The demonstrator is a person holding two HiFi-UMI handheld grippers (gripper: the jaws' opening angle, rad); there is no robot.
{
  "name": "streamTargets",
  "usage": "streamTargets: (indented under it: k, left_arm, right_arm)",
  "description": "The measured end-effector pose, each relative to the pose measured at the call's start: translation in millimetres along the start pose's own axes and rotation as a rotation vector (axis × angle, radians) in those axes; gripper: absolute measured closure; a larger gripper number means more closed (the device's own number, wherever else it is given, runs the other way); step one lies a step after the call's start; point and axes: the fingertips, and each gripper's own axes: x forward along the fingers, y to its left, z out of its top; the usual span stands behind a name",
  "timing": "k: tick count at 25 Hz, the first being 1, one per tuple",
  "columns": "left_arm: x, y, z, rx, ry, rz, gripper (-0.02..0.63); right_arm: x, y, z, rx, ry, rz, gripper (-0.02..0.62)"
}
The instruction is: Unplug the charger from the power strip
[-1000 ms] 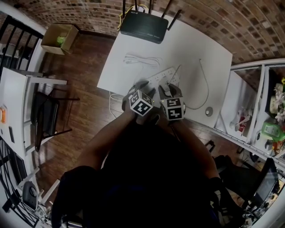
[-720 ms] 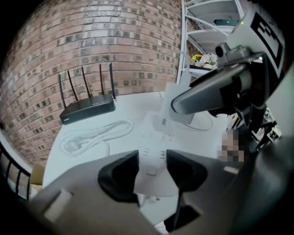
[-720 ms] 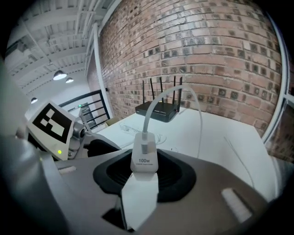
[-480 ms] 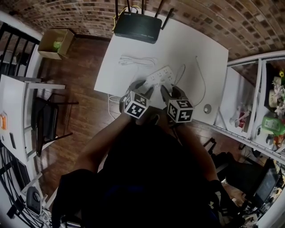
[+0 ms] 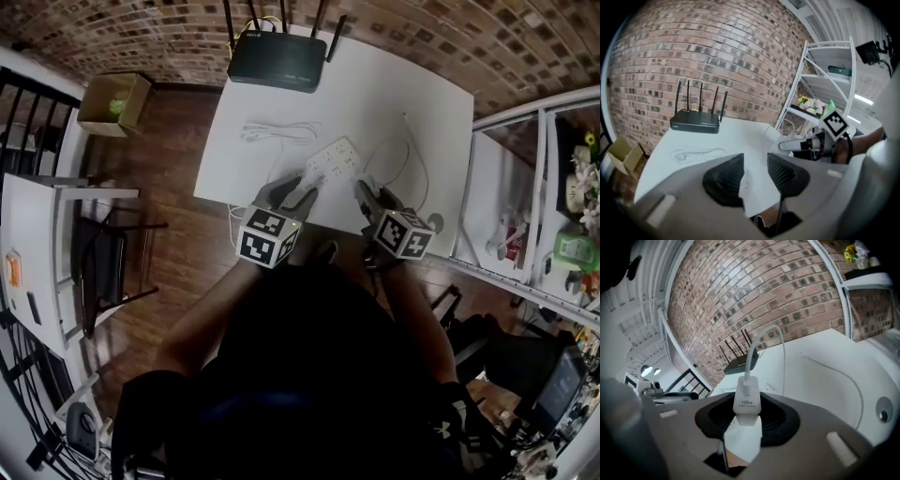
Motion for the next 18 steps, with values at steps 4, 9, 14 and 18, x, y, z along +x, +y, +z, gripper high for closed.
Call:
streamTargets:
  k: [4,9,14,18]
  left_arm:
    - [-11.5,-4.4,8.3,-0.036,-0.025,-0.009,0.459]
    - [-16.3,-9.7,10.7,-0.036,-0.03,-0.008,0.465]
    - [-16.3,-12.0,11.0,-0.041,-0.023,-0.006,0.469]
    - [-15.8,-15.7,10.6,-0.04,-0.016,0.0,0.471]
  right_arm:
    - [-14.4,-11.3,3.9,0.138,-0.035,0.024,0.454]
    - [-26.9,-37.5,1.6,0.302,-0.078,0.025,0.454]
    - [-29.0,-61.3,-3.2,0.404,-0.094,0.007,0.454]
    - [-26.4,-79.2,-13.7,0.465,-0.084,-0.011,0.453]
